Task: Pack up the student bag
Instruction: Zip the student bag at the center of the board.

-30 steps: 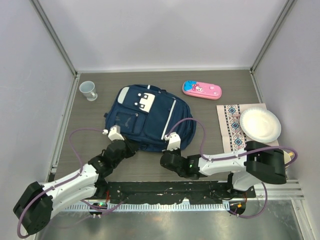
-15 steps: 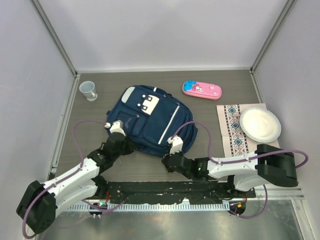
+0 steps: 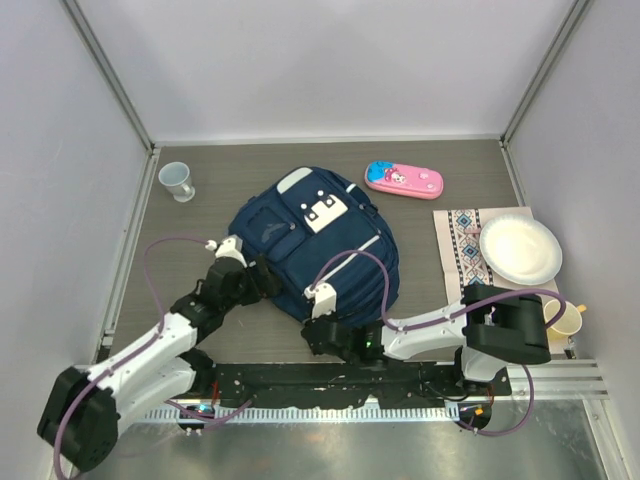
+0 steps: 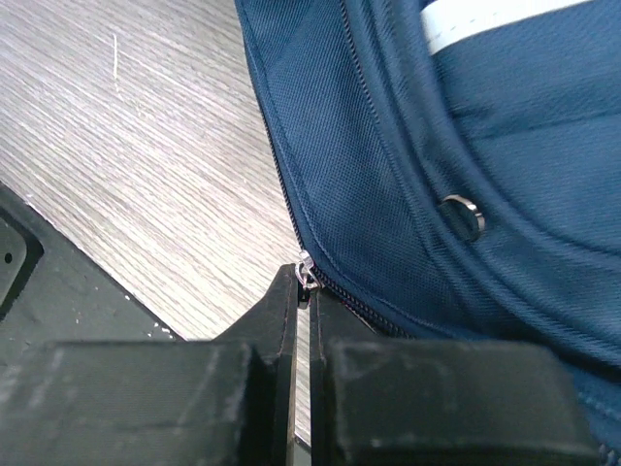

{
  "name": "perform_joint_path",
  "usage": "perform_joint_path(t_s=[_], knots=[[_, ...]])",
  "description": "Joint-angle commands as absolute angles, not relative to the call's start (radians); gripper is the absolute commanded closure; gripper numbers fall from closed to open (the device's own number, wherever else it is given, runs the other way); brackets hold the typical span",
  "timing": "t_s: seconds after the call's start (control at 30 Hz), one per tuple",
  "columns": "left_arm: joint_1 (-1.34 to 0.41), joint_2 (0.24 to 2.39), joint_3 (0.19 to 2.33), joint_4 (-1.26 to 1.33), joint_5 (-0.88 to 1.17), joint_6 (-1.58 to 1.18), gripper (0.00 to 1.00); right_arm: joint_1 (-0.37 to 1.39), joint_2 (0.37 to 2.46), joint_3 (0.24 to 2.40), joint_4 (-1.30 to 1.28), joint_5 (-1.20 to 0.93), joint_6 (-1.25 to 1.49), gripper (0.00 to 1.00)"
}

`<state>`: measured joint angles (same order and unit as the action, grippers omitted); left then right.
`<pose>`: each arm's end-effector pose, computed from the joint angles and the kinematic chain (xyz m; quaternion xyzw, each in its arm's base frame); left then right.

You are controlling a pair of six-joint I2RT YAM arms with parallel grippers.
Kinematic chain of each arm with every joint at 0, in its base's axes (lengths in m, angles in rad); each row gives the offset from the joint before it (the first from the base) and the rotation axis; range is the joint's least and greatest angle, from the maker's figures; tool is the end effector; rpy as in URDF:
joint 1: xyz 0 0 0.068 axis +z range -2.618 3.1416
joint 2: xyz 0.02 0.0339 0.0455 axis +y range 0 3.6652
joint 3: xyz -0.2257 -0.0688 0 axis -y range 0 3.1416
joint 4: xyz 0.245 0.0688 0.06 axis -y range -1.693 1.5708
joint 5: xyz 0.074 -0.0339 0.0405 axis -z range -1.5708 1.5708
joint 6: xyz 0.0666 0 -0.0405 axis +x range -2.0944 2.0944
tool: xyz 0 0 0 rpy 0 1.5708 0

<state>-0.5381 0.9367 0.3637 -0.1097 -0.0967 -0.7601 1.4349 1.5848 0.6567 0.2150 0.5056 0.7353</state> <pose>0.2038 -0.1142 0.1244 -0.1205 0.8941 -0.2246 0.3682 0.0751 0.3108 0.0925 -0.2041 0.8629 0.2499 0.3891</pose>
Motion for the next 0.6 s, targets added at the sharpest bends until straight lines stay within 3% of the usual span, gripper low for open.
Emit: perform_joint_path(t_s=[0.0,0.27,0.57], knots=[[-0.543,0.728,0.302,-0.139,-0.06,-0.894,0.09,1.407,1.578,0.69,0.288,0.497,0.744,0.99],[-0.548,0.421,0.172,-0.221,-0.023,-1.118,0.08,1.324,1.575,0.661,0.365,0.431,0.755,0.99],[-0.569,0.416,0.12,-0.203,-0.003,-1.184,0.11,1.318,1.585,0.666,0.382,0.413,0.749,0.99]])
